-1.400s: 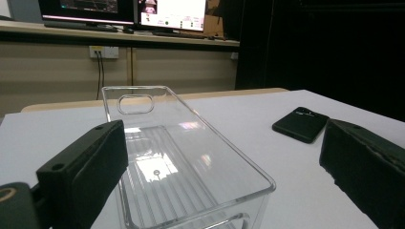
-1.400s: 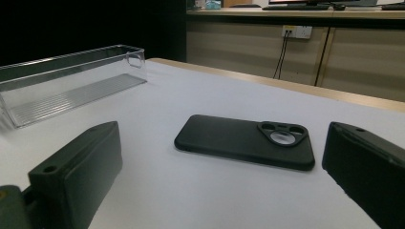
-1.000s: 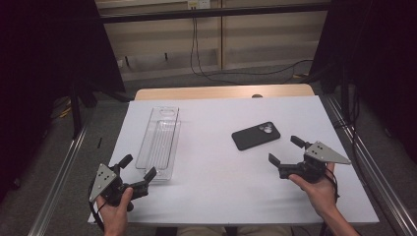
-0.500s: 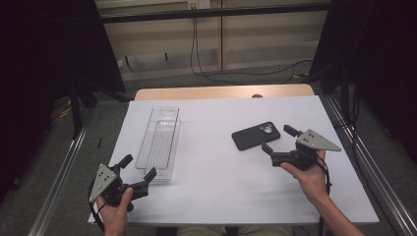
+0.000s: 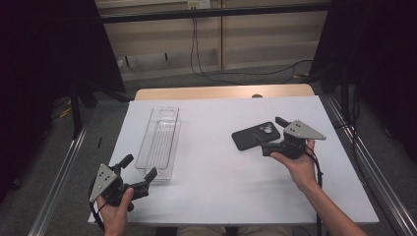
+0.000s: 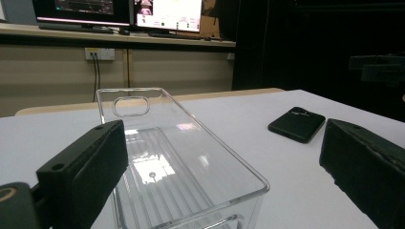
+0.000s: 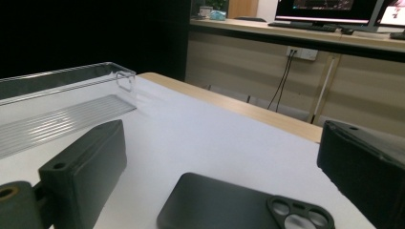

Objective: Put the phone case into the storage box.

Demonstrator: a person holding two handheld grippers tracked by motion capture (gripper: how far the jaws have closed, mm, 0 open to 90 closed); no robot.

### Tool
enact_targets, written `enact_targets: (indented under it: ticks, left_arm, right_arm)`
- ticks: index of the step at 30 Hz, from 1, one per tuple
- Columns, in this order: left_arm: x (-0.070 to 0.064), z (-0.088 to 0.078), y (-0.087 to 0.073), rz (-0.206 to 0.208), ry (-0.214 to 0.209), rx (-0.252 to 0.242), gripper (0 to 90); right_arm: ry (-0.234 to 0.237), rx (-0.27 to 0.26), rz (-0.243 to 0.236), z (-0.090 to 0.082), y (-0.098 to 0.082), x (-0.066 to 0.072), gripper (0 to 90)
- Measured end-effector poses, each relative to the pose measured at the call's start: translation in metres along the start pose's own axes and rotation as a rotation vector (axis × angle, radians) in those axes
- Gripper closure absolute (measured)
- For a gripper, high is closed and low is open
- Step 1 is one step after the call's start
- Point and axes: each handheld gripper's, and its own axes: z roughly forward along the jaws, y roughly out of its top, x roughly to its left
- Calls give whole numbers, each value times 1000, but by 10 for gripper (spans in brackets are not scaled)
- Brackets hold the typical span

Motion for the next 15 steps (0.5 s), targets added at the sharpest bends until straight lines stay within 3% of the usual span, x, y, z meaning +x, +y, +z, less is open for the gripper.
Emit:
enact_targets:
  ticks: [4,9,15]
  left_arm:
    - [0,0,0,-1,3,-1,26]
    - [0,0,0,1,-5,8,26]
    - [0,0,0,-2,-4,6,26]
  right_arm:
    - [-11,-6,-33,8,3,-1,39]
    - [-29,-39,-33,18,5,-2,61]
    - [-48,-18,-35,30,4,-3,67]
